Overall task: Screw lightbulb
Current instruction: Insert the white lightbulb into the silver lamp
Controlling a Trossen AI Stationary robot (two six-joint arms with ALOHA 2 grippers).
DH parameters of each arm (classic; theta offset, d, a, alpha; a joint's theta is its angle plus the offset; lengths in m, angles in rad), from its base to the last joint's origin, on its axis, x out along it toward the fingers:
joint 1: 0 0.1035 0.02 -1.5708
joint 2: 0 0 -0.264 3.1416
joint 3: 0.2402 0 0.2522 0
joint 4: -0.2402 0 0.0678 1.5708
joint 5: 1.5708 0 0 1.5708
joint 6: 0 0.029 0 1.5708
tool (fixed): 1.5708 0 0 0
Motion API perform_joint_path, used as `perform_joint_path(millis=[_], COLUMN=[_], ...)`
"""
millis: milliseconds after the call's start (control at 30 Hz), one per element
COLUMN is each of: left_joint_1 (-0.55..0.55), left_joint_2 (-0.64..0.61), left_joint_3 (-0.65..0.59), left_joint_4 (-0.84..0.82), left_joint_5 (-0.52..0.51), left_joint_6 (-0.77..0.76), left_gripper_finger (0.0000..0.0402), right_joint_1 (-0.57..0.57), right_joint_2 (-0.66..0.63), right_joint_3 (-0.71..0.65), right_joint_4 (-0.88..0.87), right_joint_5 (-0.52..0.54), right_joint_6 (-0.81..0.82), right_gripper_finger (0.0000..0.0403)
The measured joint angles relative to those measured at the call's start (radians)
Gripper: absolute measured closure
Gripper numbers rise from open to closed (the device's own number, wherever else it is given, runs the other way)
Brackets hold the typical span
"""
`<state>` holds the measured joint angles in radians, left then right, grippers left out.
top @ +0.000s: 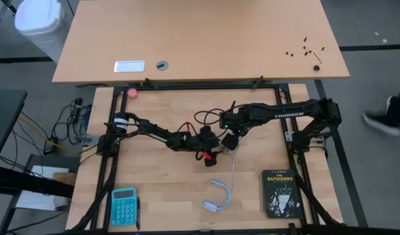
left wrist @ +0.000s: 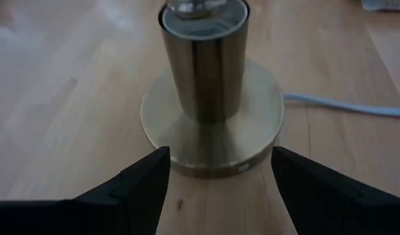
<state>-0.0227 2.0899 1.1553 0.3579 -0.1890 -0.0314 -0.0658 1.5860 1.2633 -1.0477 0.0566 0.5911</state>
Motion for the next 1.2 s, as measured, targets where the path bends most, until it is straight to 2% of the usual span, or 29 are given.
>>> perform_joint_path(millis=[300,533,767,933,1200], left_joint_1=[0.002,0.003,0.004,0.015,0.016], left_joint_2=[0.0,0.0,0.0,0.0,0.0], left_joint_3=[0.0,0.0,0.0,0.0,0.0], left_joint_4=[-0.016,-0.014,-0.013,-0.013,-0.01], left_joint_5=[0.057,0.073,0.104,0.105,0.105], left_joint_6=[-0.033,-0.051,0.034,0.046,0.029], left_gripper_finger=[0.0129,0.0129,0.0129,0.0129,0.0129], right_joint_1=[0.0,0.01,0.036,0.048,0.051], right_joint_2=[0.037,0.088,0.085,0.093,0.096], right_joint_3=[0.001,0.004,0.0,0.0,0.0], right_joint_4=[-0.001,0.023,0.081,0.109,0.13], right_joint_5=[-0.016,-0.032,-0.023,-0.011,-0.005], right_joint_6=[-0.064,-0.196,-0.346,-0.383,-0.394], right_gripper_finger=[0.0129,0.0129,0.0134,0.0135,0.0101])
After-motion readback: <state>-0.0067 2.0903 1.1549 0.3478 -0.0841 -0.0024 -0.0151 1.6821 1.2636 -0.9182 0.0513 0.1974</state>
